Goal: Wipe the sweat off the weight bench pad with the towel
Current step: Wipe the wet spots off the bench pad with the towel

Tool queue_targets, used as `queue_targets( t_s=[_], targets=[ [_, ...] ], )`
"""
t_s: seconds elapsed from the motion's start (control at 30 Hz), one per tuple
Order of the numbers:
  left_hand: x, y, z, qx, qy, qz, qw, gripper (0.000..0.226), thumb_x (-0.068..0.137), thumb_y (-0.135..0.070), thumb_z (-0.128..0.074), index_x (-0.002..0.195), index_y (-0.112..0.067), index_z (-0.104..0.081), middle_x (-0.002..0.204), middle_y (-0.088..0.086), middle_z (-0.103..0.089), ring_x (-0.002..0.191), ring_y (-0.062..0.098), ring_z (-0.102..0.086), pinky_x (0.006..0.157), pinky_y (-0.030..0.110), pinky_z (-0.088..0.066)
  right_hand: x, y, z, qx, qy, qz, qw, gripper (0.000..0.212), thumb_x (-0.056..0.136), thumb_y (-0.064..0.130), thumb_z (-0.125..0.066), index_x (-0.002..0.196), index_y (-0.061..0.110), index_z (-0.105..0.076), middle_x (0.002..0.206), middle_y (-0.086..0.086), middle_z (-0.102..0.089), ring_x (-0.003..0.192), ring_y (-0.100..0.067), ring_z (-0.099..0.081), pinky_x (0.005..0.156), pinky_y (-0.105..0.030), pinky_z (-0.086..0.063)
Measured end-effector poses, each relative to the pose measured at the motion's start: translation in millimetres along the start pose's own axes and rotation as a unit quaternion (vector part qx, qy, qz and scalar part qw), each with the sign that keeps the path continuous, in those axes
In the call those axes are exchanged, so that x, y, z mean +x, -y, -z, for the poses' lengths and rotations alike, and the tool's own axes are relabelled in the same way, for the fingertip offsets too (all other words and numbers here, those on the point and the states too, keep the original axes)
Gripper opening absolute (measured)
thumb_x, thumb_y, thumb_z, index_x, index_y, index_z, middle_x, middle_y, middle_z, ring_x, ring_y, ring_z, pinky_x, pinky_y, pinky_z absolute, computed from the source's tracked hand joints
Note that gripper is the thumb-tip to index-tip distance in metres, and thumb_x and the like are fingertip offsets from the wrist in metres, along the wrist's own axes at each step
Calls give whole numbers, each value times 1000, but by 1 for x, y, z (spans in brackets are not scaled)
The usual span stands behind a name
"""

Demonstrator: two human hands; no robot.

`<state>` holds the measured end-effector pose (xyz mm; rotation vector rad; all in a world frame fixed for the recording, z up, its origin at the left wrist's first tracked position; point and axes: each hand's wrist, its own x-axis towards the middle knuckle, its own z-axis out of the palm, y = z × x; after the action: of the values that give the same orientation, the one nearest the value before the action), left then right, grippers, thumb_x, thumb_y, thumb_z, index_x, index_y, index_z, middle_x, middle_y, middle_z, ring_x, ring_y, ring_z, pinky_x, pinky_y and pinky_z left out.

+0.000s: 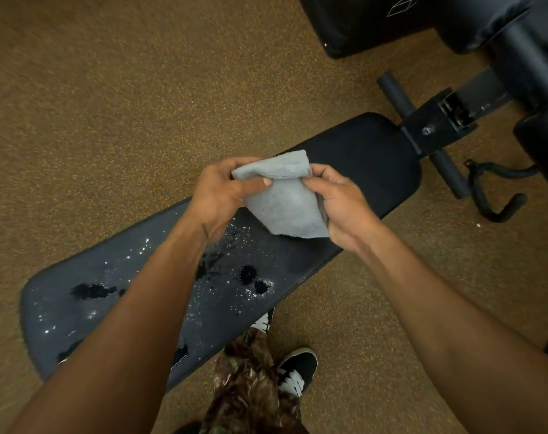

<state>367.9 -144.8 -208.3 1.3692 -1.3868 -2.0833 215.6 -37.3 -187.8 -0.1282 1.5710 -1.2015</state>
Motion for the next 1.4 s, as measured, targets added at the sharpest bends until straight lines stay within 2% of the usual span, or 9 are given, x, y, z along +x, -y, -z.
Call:
queue_targets(
  t_s=[0.13, 0.2, 0.43, 0.6, 0.8, 0.87, 0.97, 1.07, 1.4],
  targets=[
    [-13, 12, -9, 315, -194, -214, 904, 57, 85, -33, -74, 133, -20, -47, 128, 5, -47, 111, 17, -53, 93, 33, -51, 3, -6, -6, 63, -7, -53, 997, 28, 99, 5, -52, 127, 2, -52, 110, -16, -69, 94, -24, -68, 87, -43, -57],
    [-27, 16, -17, 392, -150, -294, 859, 51, 86, -34, -64, 132, -19, -50, 124, 8, -48, 110, 21, -52, 91, 43, -52, 6, -9, -12, 91, -28, -60, 994, 28, 100, 4, -51, 127, 1, -51, 105, -16, -70, 89, -23, -70, 79, -40, -60],
    [-51, 53, -48, 434, -71, -225, 870, 112, 74, -40, -74, 158, -7, -7, 162, 15, -21, 148, 29, -23, 117, 48, -31, 1, -3, -27, 83, 1, -93, 992, 29, 99, 10, -55, 128, 5, -53, 96, -13, -71, 80, -21, -68, 74, -38, -58],
    [-40, 54, -58, 399, -156, -251, 868, 95, 76, 3, -69, 156, -3, -18, 153, 19, -38, 138, 35, -40, 109, 50, -41, 1, 5, -20, 52, 40, -78, 995, 28, 99, 10, -55, 127, 7, -53, 107, -14, -70, 94, -24, -68, 87, -43, -55],
    [-40, 48, -66, 292, -276, -182, 897, 64, 88, 0, -56, 148, -18, -44, 132, 7, -64, 115, 28, -62, 95, 41, -51, 4, 8, -3, -130, 86, -23, 987, 23, 101, 24, -53, 122, 17, -59, 110, -1, -73, 99, -16, -71, 89, -38, -56],
    [-42, 38, -64, 231, -331, -132, 905, 52, 92, -9, -53, 141, -24, -55, 121, 3, -71, 105, 26, -66, 90, 40, -53, 3, 5, 9, -337, 64, 86, 936, 22, 100, 31, -53, 119, 24, -61, 115, 6, -70, 104, -11, -67, 90, -34, -52],
    [-51, 29, -58, 143, -358, -108, 916, 44, 94, -12, -49, 134, -25, -62, 111, -10, -71, 97, 11, -64, 89, 33, -53, 7, -6, 37, -667, 74, 221, 708, 43, 96, 44, -53, 138, 31, -49, 146, 5, -47, 133, -21, -43, 105, -40, -42],
    [-59, 27, -50, 130, -359, -122, 916, 39, 98, -20, -49, 135, -27, -61, 111, -17, -68, 97, 2, -61, 91, 33, -53, 16, -17, 56, -776, 77, 204, 591, 77, 88, 68, -46, 153, 38, -17, 165, -1, -8, 149, -33, -11, 118, -54, -20],
    [-32, 47, -58, 412, -319, -239, 819, 66, 84, -3, -46, 149, -9, -42, 154, 12, -42, 143, 29, -38, 115, 51, -33, 39, -43, 76, -807, 72, 199, 552, 108, 68, 99, -9, 151, 38, 22, 160, -1, 30, 146, -37, 25, 112, -72, 3]
  ],
)
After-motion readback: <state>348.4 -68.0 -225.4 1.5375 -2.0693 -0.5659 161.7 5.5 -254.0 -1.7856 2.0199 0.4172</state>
